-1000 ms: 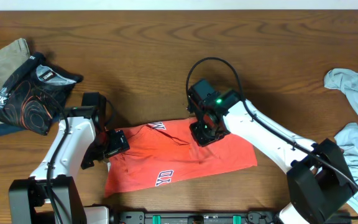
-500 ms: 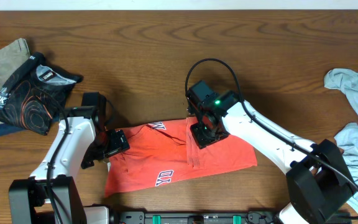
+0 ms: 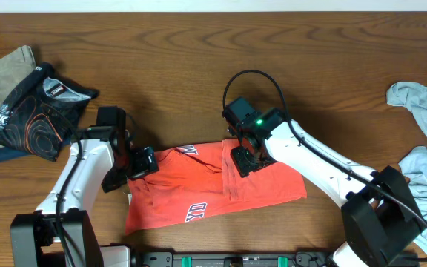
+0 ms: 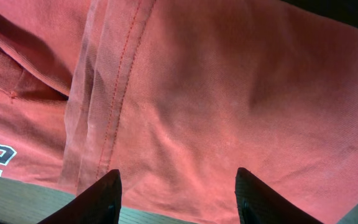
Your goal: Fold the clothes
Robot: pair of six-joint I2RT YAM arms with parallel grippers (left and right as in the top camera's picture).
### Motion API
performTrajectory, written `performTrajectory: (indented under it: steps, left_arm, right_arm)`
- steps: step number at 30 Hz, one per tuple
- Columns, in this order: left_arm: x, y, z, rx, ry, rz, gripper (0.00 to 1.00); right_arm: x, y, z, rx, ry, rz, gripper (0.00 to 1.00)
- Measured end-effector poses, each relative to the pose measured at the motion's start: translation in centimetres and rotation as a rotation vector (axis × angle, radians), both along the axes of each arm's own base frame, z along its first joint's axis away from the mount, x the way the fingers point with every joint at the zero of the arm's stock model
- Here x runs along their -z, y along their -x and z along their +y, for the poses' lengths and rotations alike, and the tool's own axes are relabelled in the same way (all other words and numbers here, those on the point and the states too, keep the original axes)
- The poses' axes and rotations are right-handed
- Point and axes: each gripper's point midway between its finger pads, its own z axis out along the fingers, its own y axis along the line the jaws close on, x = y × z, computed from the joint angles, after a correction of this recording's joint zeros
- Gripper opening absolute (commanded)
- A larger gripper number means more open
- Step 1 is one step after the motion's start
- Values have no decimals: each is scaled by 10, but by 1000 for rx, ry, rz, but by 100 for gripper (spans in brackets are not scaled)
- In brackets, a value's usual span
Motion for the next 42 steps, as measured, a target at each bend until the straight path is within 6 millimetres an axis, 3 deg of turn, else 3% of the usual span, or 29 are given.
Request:
performTrajectory:
  steps: [3,10,18,20,22,25,32,36,38,42]
  left_arm:
    - [8,2,-1,7,7,-8,100]
    - [28,20,-5,9,28,20,89]
    - [31,14,-13,6,75,-27,57]
    - [31,11,-15,10,85,-52,46]
    - [32,10,-17,6,96,-68,24]
    - [33,9,-22,14,129,-82,6]
    - [31,11,-22,1,133,-62,6]
    - [25,26,-6,-39,54,49,6]
    - [14,25,8,-67,0,79,6]
    - [-30,-1,39,-135,-92,55,6]
  right_arm:
    - [0,1,-1,0,3,3,57]
    - [0,2,-4,1,20,7,57]
    - [0,1,-26,35,81,25,56]
    - [0,-1,-37,62,103,31,56]
    - [0,-4,-49,90,126,38,57]
    - [-1,-8,-63,125,152,43,57]
    - [-2,-18,-93,194,184,50,57]
    - [-2,-24,-112,232,196,58,59]
    - [-2,-26,-121,251,205,60,60]
    - [-2,-32,-142,299,211,64,62]
